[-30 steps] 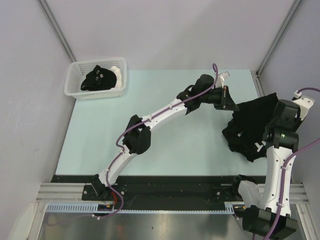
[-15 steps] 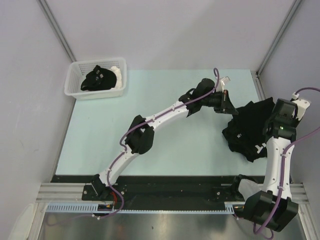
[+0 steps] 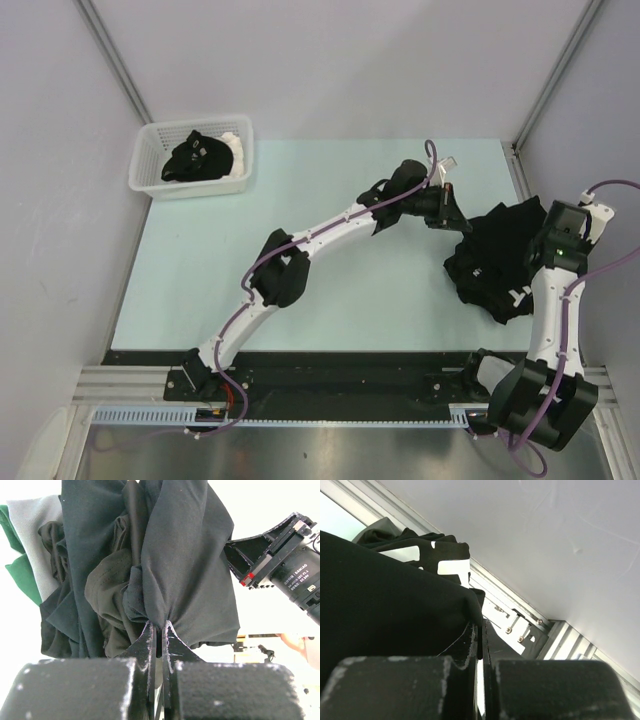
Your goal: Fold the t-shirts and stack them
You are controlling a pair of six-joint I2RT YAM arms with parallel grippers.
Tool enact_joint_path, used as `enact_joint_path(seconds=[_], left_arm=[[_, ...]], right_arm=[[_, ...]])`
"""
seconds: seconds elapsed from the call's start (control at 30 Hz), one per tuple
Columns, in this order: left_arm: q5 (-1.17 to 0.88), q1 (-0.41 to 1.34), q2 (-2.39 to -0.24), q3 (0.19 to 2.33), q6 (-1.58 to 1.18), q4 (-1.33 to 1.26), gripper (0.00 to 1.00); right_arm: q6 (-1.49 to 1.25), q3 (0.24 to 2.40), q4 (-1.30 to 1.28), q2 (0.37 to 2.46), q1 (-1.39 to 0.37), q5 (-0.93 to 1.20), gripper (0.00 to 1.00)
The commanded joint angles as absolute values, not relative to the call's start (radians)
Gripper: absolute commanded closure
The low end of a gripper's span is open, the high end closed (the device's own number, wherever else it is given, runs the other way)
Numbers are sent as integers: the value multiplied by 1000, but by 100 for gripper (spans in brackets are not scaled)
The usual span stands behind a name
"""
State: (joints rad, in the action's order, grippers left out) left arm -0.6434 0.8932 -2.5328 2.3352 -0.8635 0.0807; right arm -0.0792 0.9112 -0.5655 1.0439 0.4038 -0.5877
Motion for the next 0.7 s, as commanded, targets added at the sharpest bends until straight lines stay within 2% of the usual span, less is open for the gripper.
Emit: enact_joint_path(seconds=[0.0,0.13,0.27,0.33,0.37,0.43,0.47,0.53,0.57,0.63,0.67], left_arm=[[-641,838,-2534,2326,-833,63,100],[-644,838,-2542,2307,-834,55,100],[-644,839,-2546,2303,-831,48,91],[-644,841,-2546,2303,-827,49,87],[-644,841,-2546,2303,-824,57,83],[-641,841,-2545,2303,-815,70,78],[-641,841,-2548,2307,-813,80,74],[-641,841,-2554,2310,-808,101,71],[-638,842,-2553,2310,-805,109,61],[-631,842,-2543,2307,-789,124,57],[-623,842,-2539,2298,-785,123,50]], right_arm=[[-92,893,-509,1072,428,-667,100],[-107,871,-509,1068,428,-673,100],[-115,865,-512,1071,428,-692,100],[-121,865,-511,1077,428,-693,90],[-126,864,-511,1080,426,-698,78],[-130,865,-509,1080,426,-696,72],[-130,864,-509,1081,426,-698,65],[-136,865,-512,1091,426,-703,62],[-135,865,-512,1095,426,-706,56],[-140,865,-512,1098,426,-710,48],[-138,865,-511,1098,426,-707,43]])
